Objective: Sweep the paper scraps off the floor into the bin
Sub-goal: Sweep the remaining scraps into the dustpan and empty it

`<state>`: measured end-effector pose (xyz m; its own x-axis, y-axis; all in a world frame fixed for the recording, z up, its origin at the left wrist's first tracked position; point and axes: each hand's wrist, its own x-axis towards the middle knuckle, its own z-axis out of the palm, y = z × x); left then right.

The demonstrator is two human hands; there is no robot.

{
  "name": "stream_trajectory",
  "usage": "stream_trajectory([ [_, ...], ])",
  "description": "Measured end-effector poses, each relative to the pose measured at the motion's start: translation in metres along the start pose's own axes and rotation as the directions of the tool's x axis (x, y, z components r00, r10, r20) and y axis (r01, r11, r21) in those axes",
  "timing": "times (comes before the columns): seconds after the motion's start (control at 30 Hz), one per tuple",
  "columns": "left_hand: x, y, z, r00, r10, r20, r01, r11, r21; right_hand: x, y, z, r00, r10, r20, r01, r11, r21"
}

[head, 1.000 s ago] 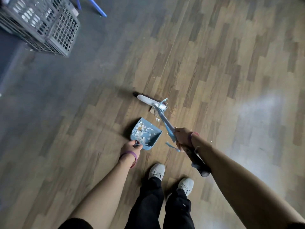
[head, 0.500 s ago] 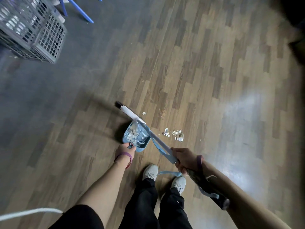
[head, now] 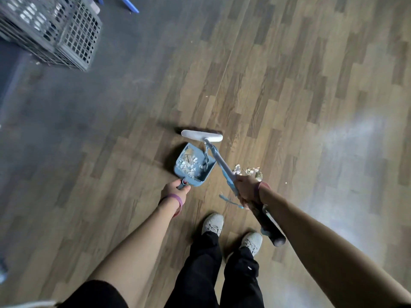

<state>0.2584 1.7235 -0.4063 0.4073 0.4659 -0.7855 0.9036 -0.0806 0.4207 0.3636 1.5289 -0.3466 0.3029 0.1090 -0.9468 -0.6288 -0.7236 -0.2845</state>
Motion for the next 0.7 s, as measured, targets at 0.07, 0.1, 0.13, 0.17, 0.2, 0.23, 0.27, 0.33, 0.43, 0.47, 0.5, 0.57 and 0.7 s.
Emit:
stream_trajectory([
  [0.07, 0.004, 0.008, 0.000, 1.000, -0.007, 0.005, 0.007, 1.000, -0.003, -0.007, 0.014, 0.006, 0.997, 0.064, 0.030, -0.067, 0.993, 0.102],
  [0.1, 0.006, 0.012, 0.000, 1.000, -0.008, 0.010, 0.008, 1.000, -0.001, -0.014, 0.020, 0.007, 0.995, 0.088, 0.044, -0.094, 0.981, 0.168],
  [0.13, 0.009, 0.016, 0.001, 1.000, -0.009, 0.012, 0.009, 1.000, 0.000, -0.024, 0.025, 0.005, 0.993, 0.103, 0.058, -0.113, 0.970, 0.215],
  [0.17, 0.012, 0.019, 0.002, 1.000, -0.013, 0.012, 0.013, 1.000, 0.005, -0.033, 0.031, 0.003, 0.992, 0.107, 0.070, -0.122, 0.958, 0.259],
  [0.2, 0.016, 0.021, 0.004, 1.000, -0.015, 0.012, 0.015, 1.000, 0.013, -0.043, 0.037, 0.001, 0.992, 0.103, 0.073, -0.120, 0.946, 0.300],
  [0.23, 0.020, 0.022, 0.005, 1.000, -0.015, 0.009, 0.014, 1.000, 0.027, -0.052, 0.043, -0.001, 0.993, 0.088, 0.072, -0.107, 0.939, 0.326],
  [0.27, 0.024, 0.019, 0.007, 1.000, -0.015, 0.008, 0.015, 0.999, 0.041, -0.062, 0.049, -0.003, 0.994, 0.071, 0.080, -0.094, 0.936, 0.340],
  [0.33, 0.027, 0.014, 0.009, 1.000, -0.017, 0.002, 0.017, 0.998, 0.056, -0.080, 0.059, -0.004, 0.994, 0.049, 0.096, -0.082, 0.921, 0.382],
  [0.43, 0.009, 0.015, 0.004, 1.000, 0.000, -0.026, 0.002, 0.999, 0.047, -0.089, 0.069, -0.006, 0.999, 0.005, 0.039, -0.018, 0.935, 0.354],
  [0.47, 0.005, 0.014, 0.002, 0.999, 0.005, -0.048, -0.003, 0.999, 0.033, -0.088, 0.070, -0.007, 1.000, -0.009, 0.013, 0.004, 0.948, 0.317],
  [0.5, 0.003, 0.014, 0.000, 0.997, 0.011, -0.072, -0.009, 1.000, 0.021, -0.085, 0.070, -0.010, 1.000, -0.024, -0.011, 0.026, 0.962, 0.272],
  [0.57, 0.000, 0.015, -0.003, 0.995, 0.026, -0.099, -0.026, 1.000, 0.001, -0.075, 0.065, -0.014, 0.998, -0.050, -0.043, 0.058, 0.977, 0.206],
  [0.7, -0.002, 0.013, -0.005, 0.993, 0.012, -0.117, -0.014, 1.000, -0.011, -0.047, 0.042, -0.018, 0.994, -0.102, -0.051, 0.107, 0.986, 0.130],
])
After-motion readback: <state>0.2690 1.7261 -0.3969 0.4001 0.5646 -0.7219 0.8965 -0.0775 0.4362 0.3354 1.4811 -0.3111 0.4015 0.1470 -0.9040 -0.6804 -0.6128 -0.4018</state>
